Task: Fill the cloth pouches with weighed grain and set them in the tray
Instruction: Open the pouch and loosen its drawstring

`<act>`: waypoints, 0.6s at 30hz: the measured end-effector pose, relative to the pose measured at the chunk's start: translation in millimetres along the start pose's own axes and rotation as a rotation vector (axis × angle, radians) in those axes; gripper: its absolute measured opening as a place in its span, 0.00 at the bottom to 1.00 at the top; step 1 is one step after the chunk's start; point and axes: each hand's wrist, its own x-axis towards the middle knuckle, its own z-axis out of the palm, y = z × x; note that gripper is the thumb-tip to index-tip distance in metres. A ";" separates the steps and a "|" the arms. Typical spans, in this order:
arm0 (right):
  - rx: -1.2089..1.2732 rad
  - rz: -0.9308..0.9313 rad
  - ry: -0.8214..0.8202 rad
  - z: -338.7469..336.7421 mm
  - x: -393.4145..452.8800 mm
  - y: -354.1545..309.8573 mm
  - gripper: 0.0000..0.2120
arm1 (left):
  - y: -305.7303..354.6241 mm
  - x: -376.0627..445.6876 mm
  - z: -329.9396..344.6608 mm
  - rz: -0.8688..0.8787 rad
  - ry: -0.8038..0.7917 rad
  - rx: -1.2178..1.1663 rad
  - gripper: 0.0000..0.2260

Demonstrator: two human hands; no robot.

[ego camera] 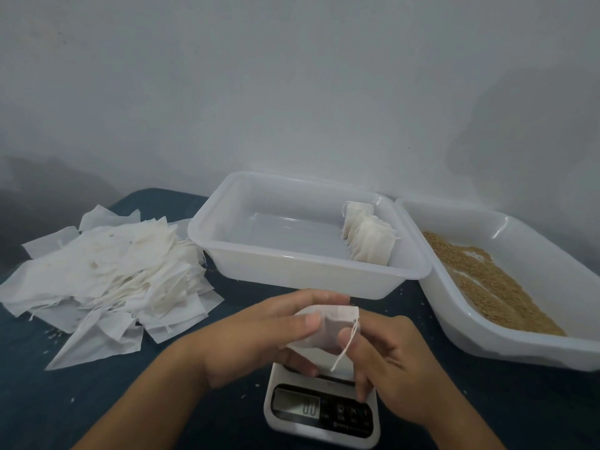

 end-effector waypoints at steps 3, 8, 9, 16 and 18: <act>-0.040 -0.045 -0.026 0.4 -1.0 1.0 0.12 | 0.9 -2.2 -6.5 -0.041 -0.032 -0.017 0.29; -0.089 -0.103 -0.063 3.2 -1.3 1.6 0.19 | 5.1 -6.1 -6.4 -0.078 -0.084 0.168 0.27; -0.087 -0.106 -0.071 4.3 -1.6 1.7 0.23 | 7.2 -5.4 -3.5 -0.080 -0.093 0.238 0.27; -0.013 -0.124 -0.095 7.6 -5.2 -6.8 0.28 | 13.2 -2.3 8.9 -0.015 -0.020 0.532 0.20; -0.018 -0.123 -0.124 5.8 -6.3 -8.6 0.25 | 13.3 -2.7 8.4 -0.001 -0.005 0.497 0.21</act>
